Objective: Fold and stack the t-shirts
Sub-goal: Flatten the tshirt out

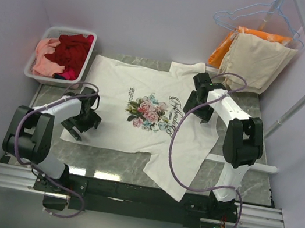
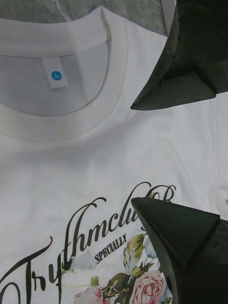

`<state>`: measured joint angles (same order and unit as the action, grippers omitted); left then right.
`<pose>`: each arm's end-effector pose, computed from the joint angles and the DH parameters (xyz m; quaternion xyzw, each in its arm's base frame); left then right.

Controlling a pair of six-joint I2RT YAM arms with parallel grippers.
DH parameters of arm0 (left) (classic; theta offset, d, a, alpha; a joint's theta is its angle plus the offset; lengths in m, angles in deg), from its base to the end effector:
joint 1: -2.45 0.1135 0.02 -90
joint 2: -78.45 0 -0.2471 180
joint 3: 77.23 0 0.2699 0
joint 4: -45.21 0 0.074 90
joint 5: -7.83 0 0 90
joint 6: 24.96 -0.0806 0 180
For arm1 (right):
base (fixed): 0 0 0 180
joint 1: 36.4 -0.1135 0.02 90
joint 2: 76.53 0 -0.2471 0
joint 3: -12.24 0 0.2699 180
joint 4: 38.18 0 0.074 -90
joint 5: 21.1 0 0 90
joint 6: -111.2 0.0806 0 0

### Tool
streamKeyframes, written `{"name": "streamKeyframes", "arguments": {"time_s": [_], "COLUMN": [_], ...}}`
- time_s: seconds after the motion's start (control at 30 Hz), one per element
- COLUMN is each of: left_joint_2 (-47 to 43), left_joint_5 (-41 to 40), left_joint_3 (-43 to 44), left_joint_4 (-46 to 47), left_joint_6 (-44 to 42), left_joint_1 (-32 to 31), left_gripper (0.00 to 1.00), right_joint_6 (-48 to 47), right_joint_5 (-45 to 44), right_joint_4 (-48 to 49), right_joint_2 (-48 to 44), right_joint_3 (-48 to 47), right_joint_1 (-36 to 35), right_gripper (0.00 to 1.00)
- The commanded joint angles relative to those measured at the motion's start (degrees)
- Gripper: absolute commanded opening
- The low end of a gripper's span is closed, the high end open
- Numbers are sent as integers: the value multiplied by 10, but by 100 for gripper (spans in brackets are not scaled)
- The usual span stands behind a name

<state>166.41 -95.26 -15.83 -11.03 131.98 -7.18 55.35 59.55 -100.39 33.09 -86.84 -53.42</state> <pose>0.2710 -0.0275 0.0885 -0.4817 0.8667 0.0506 0.1194 0.3996 0.1086 0.1503 0.1588 0.9726 -0.0081 0.1696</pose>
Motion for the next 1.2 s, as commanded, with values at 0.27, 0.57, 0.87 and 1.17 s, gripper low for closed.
{"name": "streamKeyframes", "arguments": {"time_s": [0.27,0.57,0.87,1.17], "left_joint_2": [-66,-115,-176,-175], "left_joint_5": [-27,-81,-143,-116], "left_joint_3": [-3,81,17,-8], "left_joint_4": [-73,-132,-236,-234], "left_joint_6": [-3,-19,86,142], "left_joint_1": [-4,-4,-4,3], "left_gripper": [94,94,87,68], "right_joint_6": [5,15,41,42], "right_joint_5": [-4,-10,20,31], "right_joint_4": [1,-22,-13,7], "right_joint_2": [-93,-227,-291,-310], "right_joint_3": [36,121,224,279], "right_joint_1": [-6,-12,-39,-65], "right_gripper": [80,80,79,80]}}
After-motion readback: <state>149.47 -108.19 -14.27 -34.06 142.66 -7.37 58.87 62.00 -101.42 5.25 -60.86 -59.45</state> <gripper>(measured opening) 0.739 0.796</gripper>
